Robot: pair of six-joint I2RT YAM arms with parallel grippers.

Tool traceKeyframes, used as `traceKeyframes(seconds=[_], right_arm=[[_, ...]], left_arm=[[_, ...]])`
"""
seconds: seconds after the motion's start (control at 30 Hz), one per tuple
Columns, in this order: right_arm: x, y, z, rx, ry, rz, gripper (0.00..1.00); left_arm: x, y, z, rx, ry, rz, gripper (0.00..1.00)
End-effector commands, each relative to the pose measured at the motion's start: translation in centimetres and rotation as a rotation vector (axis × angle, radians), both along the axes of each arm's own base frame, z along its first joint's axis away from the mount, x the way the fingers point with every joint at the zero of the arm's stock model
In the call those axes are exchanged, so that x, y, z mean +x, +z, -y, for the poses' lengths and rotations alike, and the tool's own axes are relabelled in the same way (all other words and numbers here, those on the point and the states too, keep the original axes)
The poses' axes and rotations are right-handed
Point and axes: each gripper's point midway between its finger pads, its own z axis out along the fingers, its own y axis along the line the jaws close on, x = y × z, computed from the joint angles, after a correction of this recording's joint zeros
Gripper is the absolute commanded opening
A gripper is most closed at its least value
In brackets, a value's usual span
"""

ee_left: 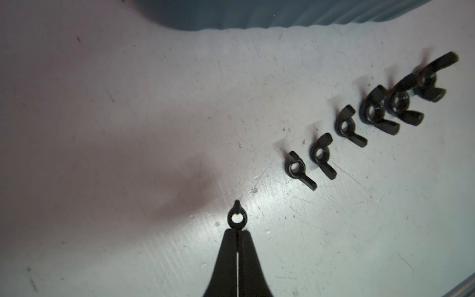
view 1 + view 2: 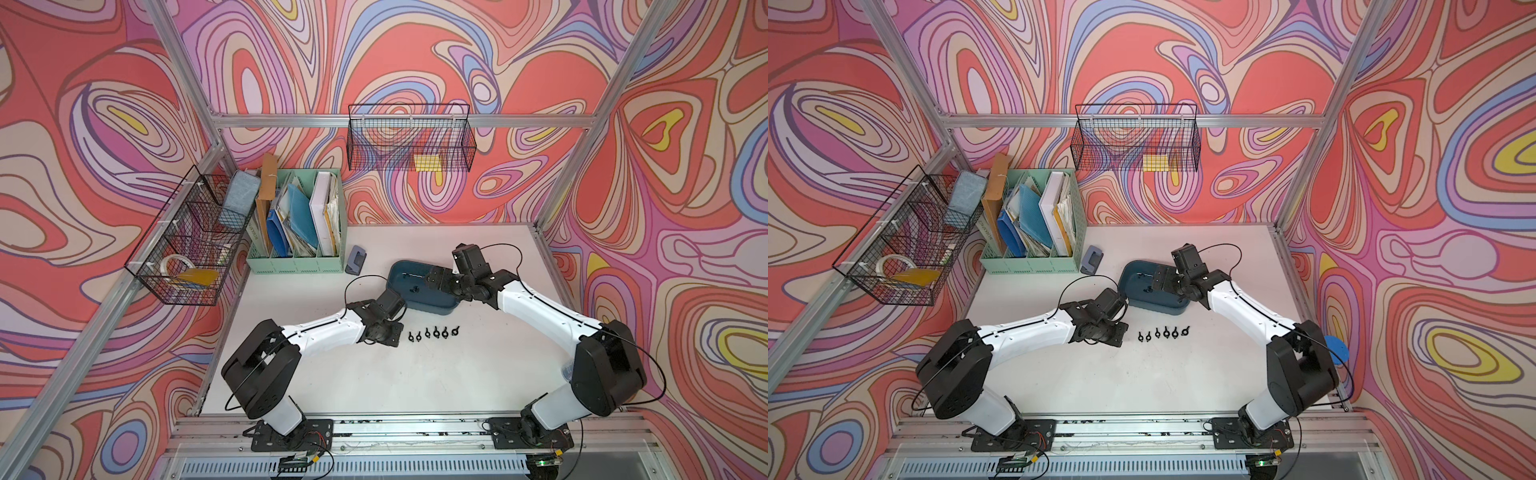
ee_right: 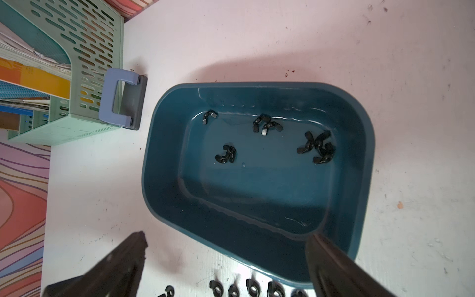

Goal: Take out the wing nut from the storage box
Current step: Place the wing nut at the center of the board.

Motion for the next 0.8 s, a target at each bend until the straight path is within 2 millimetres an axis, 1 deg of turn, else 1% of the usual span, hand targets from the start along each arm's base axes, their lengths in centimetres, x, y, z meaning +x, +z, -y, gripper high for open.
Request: traceKeyframes(seconds=[0.0, 0.23, 0.5, 0.7, 0.73, 0.77], right_arm=[[-1.1, 0.4, 0.1, 0.006, 0.027, -0.005, 0.98], [-1.8, 0.2, 0.0, 0.01, 0.043, -0.017, 0.98], [-2.1, -0.2, 0.1, 0.016, 0.037, -0.027, 0.98], [-1.9, -0.1, 0.1, 0.015, 0.036, -0.026, 0.98], [-1.9, -0.1, 0.1, 0.014, 0.034, -0.027, 0.98], [-1.9, -0.1, 0.1, 0.011, 0.034, -0.028, 0.98]], left_arm=[[0.6, -0.9, 0.7, 0.003, 0.04, 0.025, 0.0], [0.0, -2.3, 1.4, 0.021, 0.031, -0.007, 0.0], [-0.1, -2.8, 2.3, 0.037, 0.011, -0.011, 0.0], [0.0, -3.0, 2.8, 0.042, -0.003, -0.017, 0.0], [0.0, -3.0, 2.8, 0.044, -0.004, -0.018, 0.05], [0.0, -2.9, 2.7, 0.045, -0.004, -0.018, 0.12]])
